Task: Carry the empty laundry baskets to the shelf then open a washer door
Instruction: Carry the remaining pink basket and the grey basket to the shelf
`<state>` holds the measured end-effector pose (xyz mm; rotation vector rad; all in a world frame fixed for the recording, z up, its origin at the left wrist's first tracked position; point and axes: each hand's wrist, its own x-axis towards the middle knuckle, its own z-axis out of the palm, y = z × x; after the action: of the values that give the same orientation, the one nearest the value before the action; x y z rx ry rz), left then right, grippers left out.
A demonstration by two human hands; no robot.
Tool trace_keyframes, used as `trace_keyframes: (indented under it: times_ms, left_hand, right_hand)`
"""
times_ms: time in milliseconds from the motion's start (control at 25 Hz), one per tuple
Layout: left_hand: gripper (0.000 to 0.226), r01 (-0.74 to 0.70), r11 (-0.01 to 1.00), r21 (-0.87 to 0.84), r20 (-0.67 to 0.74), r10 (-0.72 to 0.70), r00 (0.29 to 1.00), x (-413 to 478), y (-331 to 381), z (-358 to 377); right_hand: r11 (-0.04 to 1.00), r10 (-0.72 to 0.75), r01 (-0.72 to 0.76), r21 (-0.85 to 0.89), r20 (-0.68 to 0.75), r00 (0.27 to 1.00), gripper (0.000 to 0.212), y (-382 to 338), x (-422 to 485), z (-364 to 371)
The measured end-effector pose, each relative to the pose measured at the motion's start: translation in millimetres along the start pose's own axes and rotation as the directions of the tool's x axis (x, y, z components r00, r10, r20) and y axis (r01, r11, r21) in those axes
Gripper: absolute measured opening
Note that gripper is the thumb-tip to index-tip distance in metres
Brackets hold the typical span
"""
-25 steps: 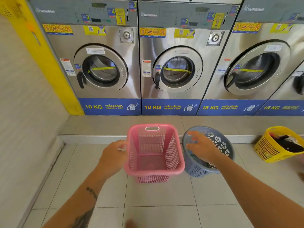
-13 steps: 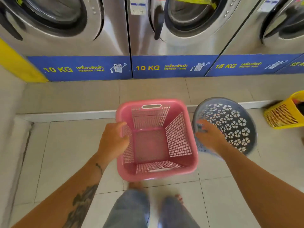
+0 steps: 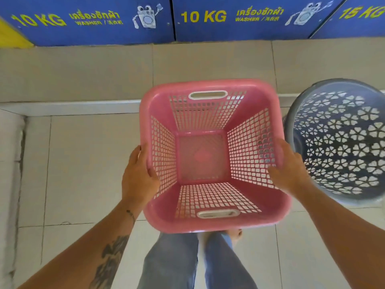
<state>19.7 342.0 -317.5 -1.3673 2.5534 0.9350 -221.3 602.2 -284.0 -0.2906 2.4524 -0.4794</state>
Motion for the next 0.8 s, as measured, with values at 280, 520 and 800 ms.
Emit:
trace_keyframes:
  times_ms: [280,520,800]
  left_hand:
    - [0.063,-0.002,0.998,-0.064,-0.091,-0.004,0.996,-0.9,1.0,-20.7]
    - [0.049,0.090,0.986,-0.137,-0.327,-0.131,0.936,-72.3,26.9,-138.2]
    - [0.047,0.159,0.950,-0.269,-0.552,-0.288,0.782,-262.6,79.2,-231.9]
  right_hand:
    - [0.999,-0.049,0.049,0.006,-0.046,0.998,0.079,-15.6,-5.9,-10.6]
    - [0.948,-0.302,0.301,-0.106,0.006,0.953,0.073,-70.7,-60.1,-73.8]
    - [0.756,-0.647,0.640,-0.136,-0.012,0.762,0.072,-121.0,-164.7,-175.7]
